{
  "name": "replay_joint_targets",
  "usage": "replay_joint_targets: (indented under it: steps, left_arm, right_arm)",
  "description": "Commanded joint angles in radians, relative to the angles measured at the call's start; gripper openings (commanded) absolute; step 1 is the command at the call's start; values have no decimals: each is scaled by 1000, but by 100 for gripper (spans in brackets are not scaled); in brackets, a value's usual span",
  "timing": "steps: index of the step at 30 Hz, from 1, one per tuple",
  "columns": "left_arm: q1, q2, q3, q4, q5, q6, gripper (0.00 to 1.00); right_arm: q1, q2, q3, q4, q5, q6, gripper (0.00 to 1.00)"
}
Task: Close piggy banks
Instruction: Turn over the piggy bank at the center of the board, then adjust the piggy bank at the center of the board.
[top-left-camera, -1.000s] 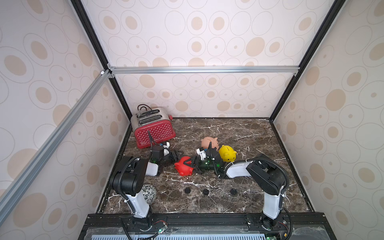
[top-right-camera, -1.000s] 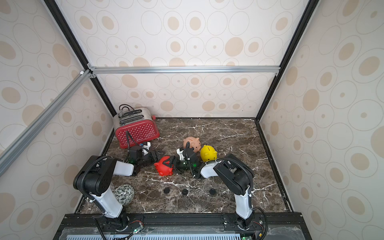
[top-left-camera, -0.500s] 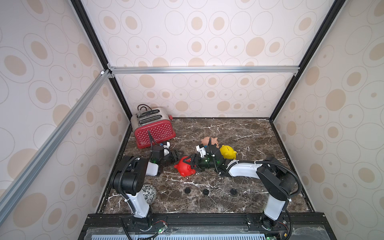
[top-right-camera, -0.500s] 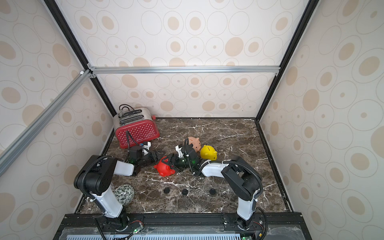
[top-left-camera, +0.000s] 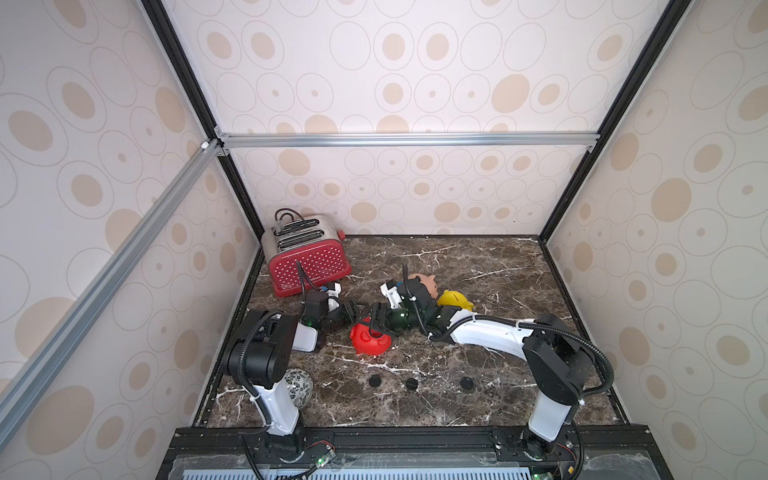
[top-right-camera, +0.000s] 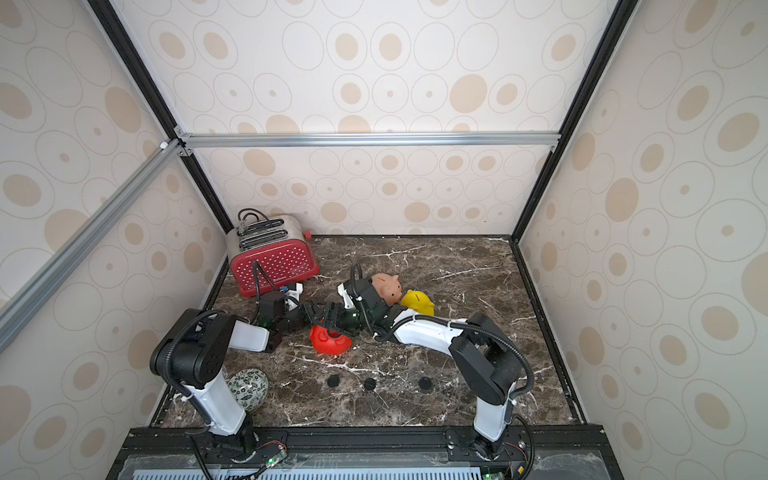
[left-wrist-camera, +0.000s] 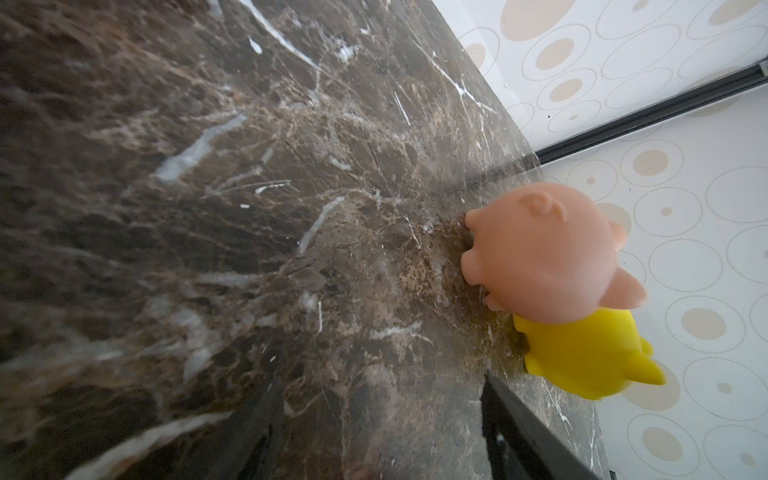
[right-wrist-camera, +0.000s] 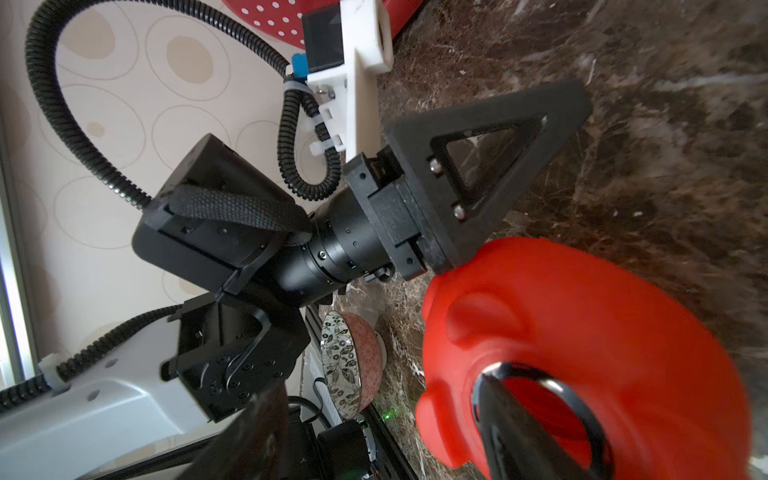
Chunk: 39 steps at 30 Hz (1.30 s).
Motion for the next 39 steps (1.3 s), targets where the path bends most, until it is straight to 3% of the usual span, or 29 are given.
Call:
replay_joint_targets:
  steps: [1, 7, 15, 22, 33, 39]
  left_arm:
    - [-9, 76, -53, -247, -43, -2, 76]
    - [-9, 0, -49, -278, -62, -10, 76]
    - [41, -311, 51, -597, -208, 107, 77]
    - [72, -527, -14, -672, -222, 45, 77]
    - [56, -908, -131, -985, -199, 22, 73]
    - [-35, -918, -181, -914, -142, -47, 66]
  right_arm:
    - [6, -22, 39, -149, 43, -75, 74]
    - [1, -71, 102, -298, 99, -252, 77]
    - [-49, -76, 163, -464, 97, -450, 82]
    - [-71, 6, 276, -566, 65, -603, 88]
    - [-119, 195, 431, -582, -65, -670, 85]
    - [-119, 240, 430, -546, -97, -653, 81]
